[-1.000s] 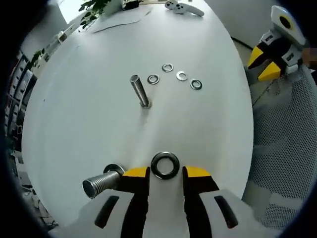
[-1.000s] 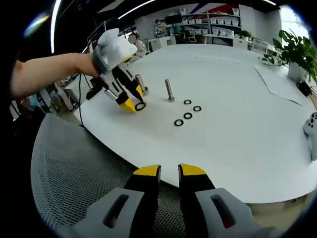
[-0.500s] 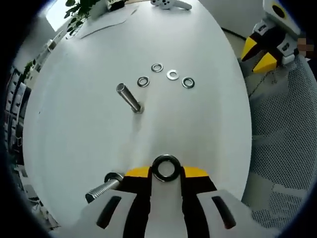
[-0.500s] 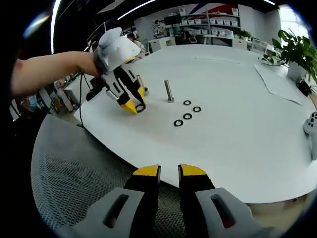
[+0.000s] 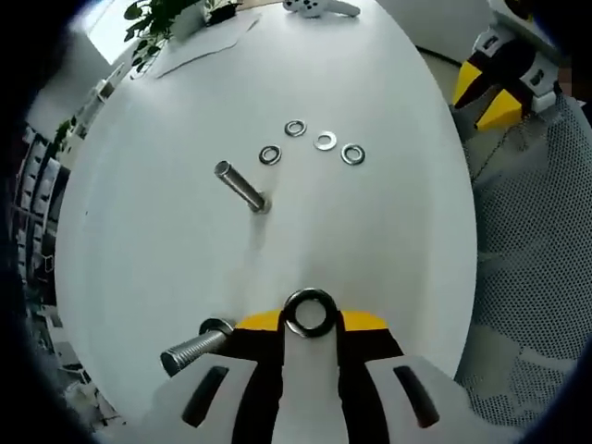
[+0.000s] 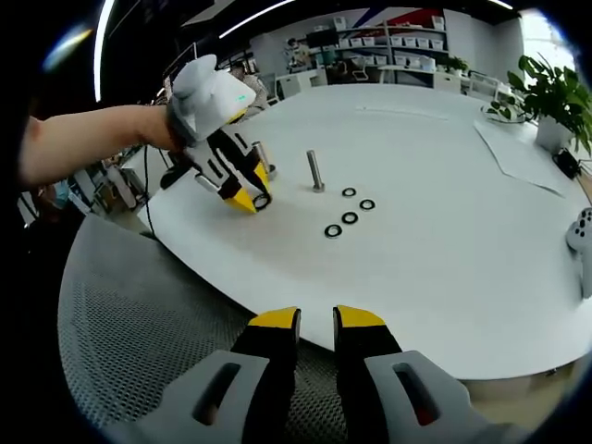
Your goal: Place the washer onto the threaded stud by aligning its center hole with the stud, sliding it down to the base, and recovering from edge contact or off-axis alignment until the washer reaches the visible bottom stop.
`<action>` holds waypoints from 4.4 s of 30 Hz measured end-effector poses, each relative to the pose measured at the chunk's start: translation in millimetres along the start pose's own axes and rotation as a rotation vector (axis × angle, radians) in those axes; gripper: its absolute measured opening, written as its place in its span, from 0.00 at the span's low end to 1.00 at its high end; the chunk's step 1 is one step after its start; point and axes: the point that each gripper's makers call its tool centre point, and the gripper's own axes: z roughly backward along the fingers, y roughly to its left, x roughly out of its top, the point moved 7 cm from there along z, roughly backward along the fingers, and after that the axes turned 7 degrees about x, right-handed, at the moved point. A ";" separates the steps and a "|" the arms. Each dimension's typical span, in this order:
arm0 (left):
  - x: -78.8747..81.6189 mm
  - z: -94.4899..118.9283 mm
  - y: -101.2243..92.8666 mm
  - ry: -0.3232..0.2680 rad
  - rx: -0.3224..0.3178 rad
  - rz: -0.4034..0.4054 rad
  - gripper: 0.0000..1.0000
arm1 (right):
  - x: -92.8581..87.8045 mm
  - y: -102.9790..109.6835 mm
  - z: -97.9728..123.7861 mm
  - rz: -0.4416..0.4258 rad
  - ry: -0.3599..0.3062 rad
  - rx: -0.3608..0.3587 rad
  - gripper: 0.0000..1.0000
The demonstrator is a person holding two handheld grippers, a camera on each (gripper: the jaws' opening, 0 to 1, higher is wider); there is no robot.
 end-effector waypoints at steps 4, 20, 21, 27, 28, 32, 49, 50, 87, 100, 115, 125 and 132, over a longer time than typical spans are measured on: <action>-5.3 1.4 -1.1 0.001 -0.013 0.088 0.19 | 0.1 -0.1 0.1 0.000 -0.002 0.000 0.17; -12.5 32.6 18.2 -0.027 0.023 0.180 0.19 | 0.4 -0.1 0.2 0.000 -0.005 -0.002 0.17; -13.5 35.0 21.0 -0.031 0.028 0.190 0.19 | 0.3 -0.1 0.2 0.000 -0.005 -0.002 0.17; -17.1 45.0 30.9 -0.042 0.054 0.218 0.19 | 0.3 -0.3 0.1 -0.001 -0.005 -0.004 0.17; -16.9 46.6 31.8 -0.043 0.059 0.218 0.19 | 0.3 -0.3 0.1 -0.001 -0.005 -0.004 0.17; -16.3 49.2 35.0 -0.047 0.069 0.213 0.19 | 0.2 -0.3 0.0 -0.001 -0.003 -0.005 0.17; -7.8 67.2 61.3 -0.065 0.125 0.211 0.19 | -0.3 -0.2 -0.2 -0.001 0.003 -0.003 0.17; -8.1 65.6 62.7 -0.058 0.127 0.206 0.19 | -0.3 -0.2 -0.2 -0.001 0.003 -0.003 0.17; -15.6 19.3 71.1 0.047 0.051 0.205 0.19 | -0.1 -0.6 0.0 -0.006 -0.005 -0.008 0.17; -20.2 3.3 68.4 0.060 0.043 0.220 0.20 | 0.2 -0.3 0.3 -0.009 -0.010 -0.011 0.18; -41.9 29.5 54.9 -0.032 0.069 0.353 0.22 | 0.2 0.0 0.0 -0.004 -0.009 -0.006 0.18; -74.5 65.2 33.1 -0.151 0.138 0.558 0.23 | -0.3 0.6 -0.4 -0.001 0.002 0.002 0.17; -100.0 92.2 12.9 -0.271 0.177 0.705 0.29 | -0.7 0.7 -0.5 -0.005 0.004 0.002 0.17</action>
